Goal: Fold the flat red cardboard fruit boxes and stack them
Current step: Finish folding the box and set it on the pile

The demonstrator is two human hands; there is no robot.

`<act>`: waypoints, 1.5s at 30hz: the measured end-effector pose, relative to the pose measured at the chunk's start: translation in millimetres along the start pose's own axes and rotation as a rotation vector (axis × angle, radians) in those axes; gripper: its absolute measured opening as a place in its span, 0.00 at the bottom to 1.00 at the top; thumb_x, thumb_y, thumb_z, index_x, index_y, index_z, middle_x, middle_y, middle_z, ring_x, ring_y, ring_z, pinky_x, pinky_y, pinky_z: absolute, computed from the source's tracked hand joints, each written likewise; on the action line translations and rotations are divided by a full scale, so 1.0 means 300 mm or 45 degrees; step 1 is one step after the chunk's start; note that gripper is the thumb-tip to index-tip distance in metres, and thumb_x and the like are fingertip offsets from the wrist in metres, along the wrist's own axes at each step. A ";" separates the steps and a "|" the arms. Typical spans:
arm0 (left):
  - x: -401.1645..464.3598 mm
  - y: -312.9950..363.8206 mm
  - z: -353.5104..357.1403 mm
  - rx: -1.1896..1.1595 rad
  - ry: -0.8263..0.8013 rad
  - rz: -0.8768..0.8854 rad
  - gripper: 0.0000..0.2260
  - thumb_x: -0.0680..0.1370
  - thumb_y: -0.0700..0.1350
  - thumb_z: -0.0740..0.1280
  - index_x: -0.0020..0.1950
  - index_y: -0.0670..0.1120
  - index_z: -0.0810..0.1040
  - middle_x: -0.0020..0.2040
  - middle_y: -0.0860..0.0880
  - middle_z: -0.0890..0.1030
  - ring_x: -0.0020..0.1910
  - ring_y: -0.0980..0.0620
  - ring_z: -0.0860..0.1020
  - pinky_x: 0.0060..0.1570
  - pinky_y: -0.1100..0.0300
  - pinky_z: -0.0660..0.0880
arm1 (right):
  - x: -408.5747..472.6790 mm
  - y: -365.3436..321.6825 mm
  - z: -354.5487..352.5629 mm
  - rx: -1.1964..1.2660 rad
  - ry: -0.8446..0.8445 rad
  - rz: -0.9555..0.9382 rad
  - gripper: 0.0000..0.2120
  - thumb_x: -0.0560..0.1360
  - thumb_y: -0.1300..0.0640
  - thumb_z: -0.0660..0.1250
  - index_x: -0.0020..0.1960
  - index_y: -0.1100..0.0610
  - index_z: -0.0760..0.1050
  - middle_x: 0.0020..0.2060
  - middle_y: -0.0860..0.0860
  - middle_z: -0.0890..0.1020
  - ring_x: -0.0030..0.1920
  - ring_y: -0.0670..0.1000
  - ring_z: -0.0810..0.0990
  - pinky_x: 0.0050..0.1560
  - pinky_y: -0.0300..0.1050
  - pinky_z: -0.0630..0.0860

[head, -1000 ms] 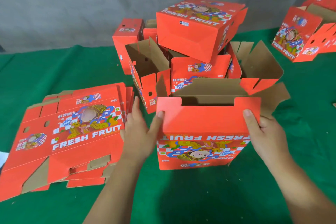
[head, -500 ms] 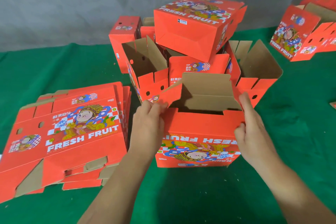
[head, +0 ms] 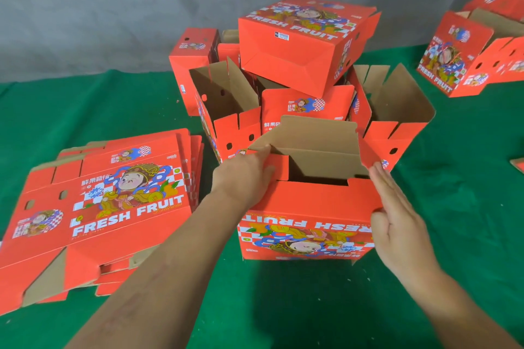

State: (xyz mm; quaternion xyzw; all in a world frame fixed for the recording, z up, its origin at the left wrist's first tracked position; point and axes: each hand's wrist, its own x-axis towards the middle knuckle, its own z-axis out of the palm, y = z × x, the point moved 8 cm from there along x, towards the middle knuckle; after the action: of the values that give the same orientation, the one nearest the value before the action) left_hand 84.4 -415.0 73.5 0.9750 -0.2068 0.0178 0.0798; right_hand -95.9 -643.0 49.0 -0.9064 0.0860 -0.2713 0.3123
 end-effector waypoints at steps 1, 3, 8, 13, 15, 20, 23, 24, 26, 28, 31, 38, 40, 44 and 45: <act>0.005 -0.007 0.004 -0.035 0.003 -0.017 0.21 0.84 0.58 0.59 0.77 0.59 0.65 0.59 0.42 0.82 0.56 0.36 0.81 0.47 0.50 0.74 | -0.003 0.006 0.002 -0.007 0.004 0.025 0.33 0.73 0.63 0.54 0.78 0.54 0.69 0.78 0.47 0.68 0.79 0.47 0.64 0.72 0.30 0.59; 0.014 -0.012 0.006 -0.077 0.019 -0.072 0.24 0.83 0.59 0.62 0.77 0.55 0.61 0.56 0.42 0.83 0.54 0.35 0.82 0.44 0.51 0.70 | -0.008 0.000 0.008 -0.014 0.020 0.024 0.30 0.73 0.60 0.52 0.73 0.56 0.75 0.73 0.49 0.75 0.77 0.48 0.67 0.71 0.35 0.63; -0.025 -0.010 -0.010 -0.218 0.204 0.045 0.27 0.81 0.67 0.55 0.79 0.62 0.57 0.50 0.47 0.85 0.49 0.38 0.83 0.45 0.50 0.75 | 0.061 0.016 -0.021 0.010 0.000 0.120 0.14 0.76 0.47 0.58 0.54 0.45 0.81 0.57 0.36 0.83 0.64 0.43 0.78 0.61 0.40 0.73; -0.103 -0.006 0.011 -0.387 0.402 0.071 0.26 0.81 0.69 0.51 0.54 0.59 0.86 0.46 0.50 0.74 0.47 0.43 0.73 0.47 0.51 0.71 | 0.275 0.008 0.010 -0.062 -0.075 0.223 0.25 0.82 0.38 0.50 0.53 0.52 0.78 0.54 0.59 0.80 0.58 0.63 0.76 0.60 0.57 0.70; -0.112 0.001 0.010 -0.286 0.483 0.013 0.24 0.81 0.67 0.55 0.58 0.58 0.87 0.53 0.47 0.76 0.51 0.41 0.72 0.51 0.48 0.73 | 0.290 0.059 0.126 -0.244 -0.456 0.427 0.27 0.82 0.35 0.54 0.77 0.45 0.67 0.79 0.55 0.63 0.77 0.63 0.61 0.76 0.58 0.58; -0.077 -0.001 0.068 -0.422 0.189 0.054 0.22 0.83 0.62 0.58 0.69 0.55 0.81 0.78 0.44 0.69 0.73 0.38 0.69 0.72 0.48 0.67 | 0.366 0.090 0.190 -0.448 -0.730 0.429 0.47 0.71 0.28 0.68 0.81 0.37 0.45 0.73 0.48 0.57 0.68 0.66 0.68 0.68 0.59 0.70; -0.073 -0.007 0.086 -0.462 0.134 0.029 0.23 0.83 0.60 0.60 0.76 0.54 0.72 0.83 0.47 0.62 0.77 0.41 0.67 0.71 0.51 0.67 | 0.395 0.109 0.189 -0.616 -0.786 0.497 0.55 0.63 0.24 0.73 0.79 0.37 0.45 0.65 0.52 0.57 0.61 0.65 0.76 0.61 0.56 0.75; -0.073 -0.008 0.088 -0.455 0.132 0.023 0.25 0.83 0.61 0.60 0.79 0.54 0.68 0.83 0.48 0.61 0.78 0.42 0.66 0.71 0.50 0.68 | 0.392 0.111 0.192 -0.692 -0.752 0.502 0.54 0.61 0.23 0.73 0.77 0.40 0.49 0.64 0.52 0.57 0.59 0.64 0.78 0.56 0.54 0.75; -0.071 -0.008 0.089 -0.435 0.128 0.019 0.27 0.84 0.61 0.60 0.81 0.54 0.64 0.84 0.48 0.59 0.78 0.42 0.65 0.71 0.49 0.68 | 0.386 0.108 0.192 -0.812 -0.653 0.483 0.52 0.60 0.21 0.72 0.72 0.44 0.54 0.61 0.51 0.56 0.55 0.63 0.79 0.48 0.51 0.72; -0.069 -0.010 0.090 -0.453 0.130 0.016 0.28 0.83 0.61 0.60 0.81 0.53 0.64 0.84 0.49 0.58 0.78 0.42 0.65 0.71 0.48 0.68 | 0.386 0.117 0.201 -0.794 -0.614 0.461 0.50 0.60 0.20 0.70 0.71 0.44 0.56 0.60 0.51 0.56 0.55 0.62 0.79 0.46 0.51 0.70; -0.067 -0.019 0.093 -0.558 0.125 -0.026 0.33 0.81 0.64 0.61 0.83 0.52 0.60 0.85 0.50 0.52 0.79 0.44 0.65 0.68 0.49 0.71 | 0.382 0.135 0.191 -0.403 -0.503 0.528 0.43 0.66 0.19 0.62 0.72 0.42 0.60 0.65 0.49 0.58 0.66 0.61 0.74 0.59 0.55 0.71; -0.091 -0.072 0.103 -1.051 0.135 -0.316 0.39 0.77 0.68 0.62 0.83 0.50 0.59 0.76 0.50 0.73 0.73 0.48 0.73 0.71 0.53 0.70 | 0.240 0.192 0.116 0.451 -0.301 1.156 0.36 0.77 0.30 0.63 0.79 0.43 0.61 0.75 0.50 0.70 0.70 0.56 0.72 0.67 0.56 0.67; -0.103 -0.088 0.111 -1.308 0.059 -0.447 0.41 0.74 0.70 0.60 0.83 0.53 0.62 0.77 0.50 0.72 0.75 0.49 0.71 0.75 0.47 0.66 | 0.233 0.172 0.081 0.705 -0.250 1.166 0.27 0.81 0.36 0.62 0.75 0.46 0.68 0.68 0.51 0.77 0.66 0.58 0.76 0.63 0.52 0.71; -0.143 -0.127 0.038 -1.416 0.100 -0.515 0.40 0.71 0.73 0.60 0.81 0.58 0.64 0.73 0.52 0.67 0.68 0.57 0.70 0.75 0.54 0.61 | 0.272 0.095 0.068 1.039 -0.298 1.150 0.24 0.82 0.46 0.66 0.72 0.59 0.76 0.58 0.63 0.82 0.57 0.60 0.82 0.56 0.50 0.77; -0.148 -0.134 0.010 -1.464 0.148 -0.487 0.38 0.71 0.72 0.61 0.79 0.59 0.67 0.71 0.52 0.68 0.66 0.59 0.70 0.73 0.56 0.63 | 0.277 0.088 0.070 1.154 -0.259 1.215 0.22 0.80 0.43 0.68 0.66 0.55 0.81 0.53 0.60 0.85 0.53 0.59 0.85 0.52 0.50 0.81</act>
State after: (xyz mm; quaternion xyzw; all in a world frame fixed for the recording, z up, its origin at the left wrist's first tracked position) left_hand 60.2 -361.5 61.7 0.7930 0.0004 -0.0581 0.6065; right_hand -14.5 -679.9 55.5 -0.5690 0.3251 -0.0256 0.7549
